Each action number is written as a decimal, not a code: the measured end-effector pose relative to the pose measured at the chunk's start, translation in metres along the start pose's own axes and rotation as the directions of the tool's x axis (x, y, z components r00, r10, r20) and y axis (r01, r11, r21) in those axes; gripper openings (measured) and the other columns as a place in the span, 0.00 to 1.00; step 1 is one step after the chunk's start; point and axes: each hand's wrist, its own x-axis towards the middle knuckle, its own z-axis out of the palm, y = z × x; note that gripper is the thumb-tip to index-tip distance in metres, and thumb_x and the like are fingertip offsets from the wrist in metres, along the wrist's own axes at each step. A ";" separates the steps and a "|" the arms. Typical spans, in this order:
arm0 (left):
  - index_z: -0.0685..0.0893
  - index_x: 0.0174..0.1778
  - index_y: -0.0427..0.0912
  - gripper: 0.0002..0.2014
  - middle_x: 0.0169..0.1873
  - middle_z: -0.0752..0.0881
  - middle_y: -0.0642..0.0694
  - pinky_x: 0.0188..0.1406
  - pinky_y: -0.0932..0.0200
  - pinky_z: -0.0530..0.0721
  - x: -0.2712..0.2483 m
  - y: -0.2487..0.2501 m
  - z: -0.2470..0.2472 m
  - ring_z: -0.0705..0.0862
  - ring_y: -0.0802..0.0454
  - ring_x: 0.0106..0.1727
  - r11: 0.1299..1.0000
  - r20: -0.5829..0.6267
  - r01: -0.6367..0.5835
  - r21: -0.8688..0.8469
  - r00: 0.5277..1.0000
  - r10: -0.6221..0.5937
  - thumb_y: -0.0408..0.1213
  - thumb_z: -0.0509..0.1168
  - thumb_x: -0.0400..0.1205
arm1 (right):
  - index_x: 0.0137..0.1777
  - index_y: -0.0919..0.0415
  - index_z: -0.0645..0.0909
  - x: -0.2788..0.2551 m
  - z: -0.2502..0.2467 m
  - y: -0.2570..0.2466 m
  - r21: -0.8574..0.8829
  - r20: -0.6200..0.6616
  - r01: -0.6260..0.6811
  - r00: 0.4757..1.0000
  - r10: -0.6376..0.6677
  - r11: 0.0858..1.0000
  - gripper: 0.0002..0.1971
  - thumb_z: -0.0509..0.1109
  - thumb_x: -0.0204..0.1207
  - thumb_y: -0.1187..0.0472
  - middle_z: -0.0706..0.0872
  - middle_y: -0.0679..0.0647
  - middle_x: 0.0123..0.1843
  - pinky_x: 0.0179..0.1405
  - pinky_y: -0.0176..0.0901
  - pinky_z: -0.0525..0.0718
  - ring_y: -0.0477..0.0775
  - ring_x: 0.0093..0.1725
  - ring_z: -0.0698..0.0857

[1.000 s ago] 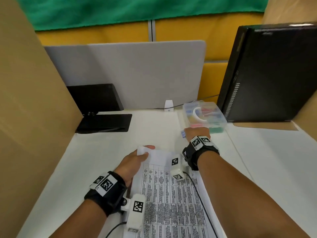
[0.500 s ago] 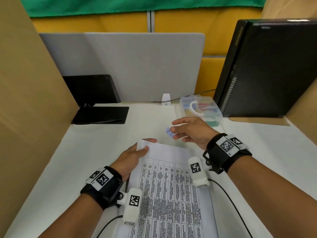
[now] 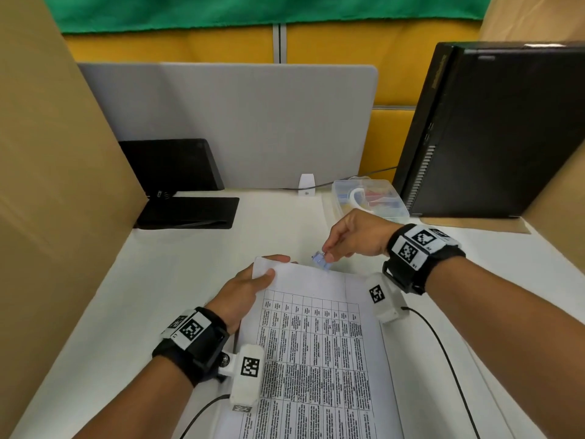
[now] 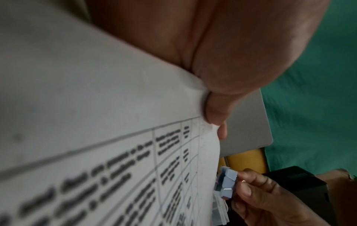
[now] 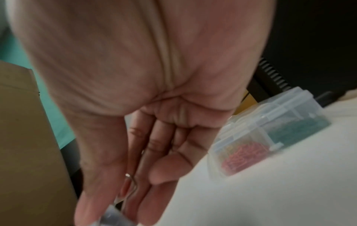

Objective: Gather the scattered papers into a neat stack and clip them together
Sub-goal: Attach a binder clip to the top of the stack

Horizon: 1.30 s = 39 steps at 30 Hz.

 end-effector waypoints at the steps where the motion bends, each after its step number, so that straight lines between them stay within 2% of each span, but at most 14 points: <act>1: 0.87 0.64 0.51 0.14 0.60 0.91 0.47 0.61 0.41 0.86 0.000 0.000 0.000 0.89 0.41 0.58 1.000 0.006 -0.003 -0.005 1.000 0.003 0.37 0.59 0.88 | 0.45 0.62 0.94 0.001 -0.002 -0.002 -0.039 0.021 0.000 1.000 0.001 0.999 0.07 0.84 0.67 0.64 0.95 0.61 0.48 0.43 0.37 0.85 0.47 0.40 0.85; 4: 0.87 0.63 0.50 0.14 0.60 0.91 0.46 0.61 0.41 0.86 0.000 -0.002 0.000 0.89 0.42 0.57 1.000 0.018 -0.011 -0.015 1.000 0.012 0.35 0.59 0.88 | 0.42 0.60 0.93 0.002 -0.003 -0.011 -0.099 0.075 0.011 0.997 -0.003 0.995 0.04 0.83 0.69 0.66 0.95 0.61 0.48 0.38 0.32 0.84 0.43 0.36 0.85; 7: 0.89 0.62 0.51 0.14 0.60 0.91 0.41 0.62 0.38 0.85 0.002 -0.004 -0.001 0.89 0.39 0.57 1.000 0.021 -0.004 -0.016 1.000 0.004 0.35 0.59 0.88 | 0.43 0.60 0.94 0.007 -0.003 -0.020 -0.143 0.149 0.037 0.989 -0.015 0.989 0.05 0.83 0.68 0.67 0.94 0.57 0.42 0.39 0.34 0.84 0.45 0.39 0.85; 11: 0.90 0.59 0.52 0.15 0.60 0.91 0.42 0.64 0.39 0.84 0.003 -0.005 -0.001 0.88 0.39 0.59 0.999 0.023 -0.010 -0.032 1.000 0.011 0.35 0.60 0.87 | 0.43 0.57 0.94 0.012 -0.002 -0.028 -0.228 0.223 0.069 0.975 -0.017 0.971 0.05 0.84 0.67 0.64 0.95 0.62 0.48 0.43 0.38 0.85 0.48 0.43 0.86; 14: 0.90 0.60 0.51 0.14 0.62 0.90 0.42 0.66 0.37 0.82 0.003 -0.006 -0.002 0.87 0.37 0.63 0.999 0.034 -0.017 -0.047 0.999 0.018 0.35 0.60 0.87 | 0.42 0.55 0.94 0.014 -0.005 -0.031 -0.265 0.236 0.083 0.972 -0.019 0.961 0.05 0.85 0.67 0.62 0.95 0.61 0.50 0.49 0.43 0.87 0.47 0.45 0.86; 17: 0.89 0.61 0.50 0.15 0.63 0.90 0.41 0.67 0.34 0.81 0.003 -0.006 -0.002 0.86 0.34 0.65 0.998 0.050 -0.009 -0.062 0.999 0.013 0.35 0.59 0.87 | 0.44 0.57 0.94 0.014 -0.006 -0.033 -0.284 0.231 0.081 0.973 -0.014 0.955 0.06 0.84 0.68 0.62 0.95 0.59 0.49 0.62 0.48 0.87 0.46 0.46 0.85; 20: 0.90 0.60 0.51 0.15 0.63 0.90 0.40 0.67 0.34 0.82 0.002 -0.006 -0.001 0.86 0.34 0.64 0.997 0.072 -0.002 -0.076 0.997 0.007 0.35 0.59 0.87 | 0.42 0.54 0.93 0.012 -0.006 -0.036 -0.303 0.236 0.082 0.972 -0.009 0.949 0.04 0.84 0.68 0.62 0.95 0.55 0.46 0.64 0.49 0.86 0.46 0.46 0.85; 23: 0.90 0.59 0.51 0.15 0.61 0.90 0.40 0.65 0.36 0.83 0.002 -0.006 -0.002 0.88 0.36 0.61 0.996 0.074 0.005 -0.084 0.997 0.001 0.35 0.59 0.87 | 0.40 0.53 0.93 0.011 -0.006 -0.039 -0.309 0.249 0.095 0.968 -0.017 0.946 0.04 0.84 0.69 0.62 0.95 0.58 0.51 0.64 0.49 0.86 0.46 0.46 0.85; 26: 0.90 0.59 0.50 0.14 0.61 0.91 0.41 0.60 0.42 0.86 0.001 -0.005 -0.003 0.89 0.40 0.58 0.992 0.068 0.013 -0.123 0.998 -0.005 0.35 0.60 0.87 | 0.41 0.54 0.93 0.010 -0.003 -0.038 -0.302 0.272 0.090 0.962 -0.004 0.949 0.04 0.84 0.68 0.62 0.95 0.60 0.52 0.62 0.46 0.86 0.45 0.45 0.86; 29: 0.89 0.60 0.47 0.14 0.63 0.90 0.44 0.62 0.43 0.84 0.001 -0.005 -0.003 0.89 0.42 0.59 0.987 0.080 0.016 -0.160 0.997 -0.003 0.34 0.59 0.87 | 0.41 0.54 0.93 0.010 0.000 -0.033 -0.308 0.301 0.073 0.953 0.025 0.949 0.04 0.84 0.68 0.62 0.95 0.60 0.52 0.50 0.37 0.85 0.44 0.45 0.86; 31: 0.89 0.61 0.46 0.14 0.63 0.90 0.45 0.65 0.41 0.82 0.001 -0.005 -0.002 0.89 0.42 0.61 0.986 0.088 0.018 -0.166 0.996 -0.003 0.33 0.59 0.87 | 0.46 0.57 0.93 0.010 0.000 -0.029 -0.292 0.311 0.046 0.949 0.050 0.955 0.07 0.84 0.69 0.62 0.95 0.56 0.49 0.43 0.31 0.81 0.43 0.44 0.86; 33: 0.88 0.61 0.46 0.14 0.63 0.90 0.44 0.64 0.42 0.84 0.001 -0.005 -0.002 0.89 0.42 0.60 0.982 0.084 0.020 -0.188 0.996 -0.004 0.32 0.59 0.87 | 0.52 0.59 0.93 0.008 0.000 -0.025 -0.252 0.308 0.021 0.950 0.060 0.967 0.12 0.84 0.69 0.61 0.95 0.54 0.49 0.42 0.30 0.80 0.44 0.47 0.89; 36: 0.86 0.63 0.44 0.14 0.63 0.90 0.44 0.63 0.43 0.85 0.000 -0.004 -0.002 0.89 0.42 0.60 0.976 0.077 0.015 -0.218 0.997 0.001 0.32 0.59 0.86 | 0.61 0.54 0.91 0.004 0.001 -0.017 -0.101 0.269 -0.012 0.962 0.039 0.995 0.17 0.82 0.72 0.55 0.95 0.55 0.56 0.52 0.36 0.87 0.48 0.53 0.91; 39: 0.86 0.64 0.43 0.15 0.64 0.89 0.44 0.66 0.40 0.83 0.000 -0.005 -0.002 0.87 0.39 0.64 0.970 0.058 0.010 -0.245 0.998 0.004 0.34 0.61 0.84 | 0.64 0.57 0.90 -0.001 0.004 -0.008 0.097 0.186 -0.043 0.982 0.024 0.994 0.15 0.76 0.79 0.54 0.94 0.59 0.58 0.56 0.41 0.87 0.51 0.51 0.91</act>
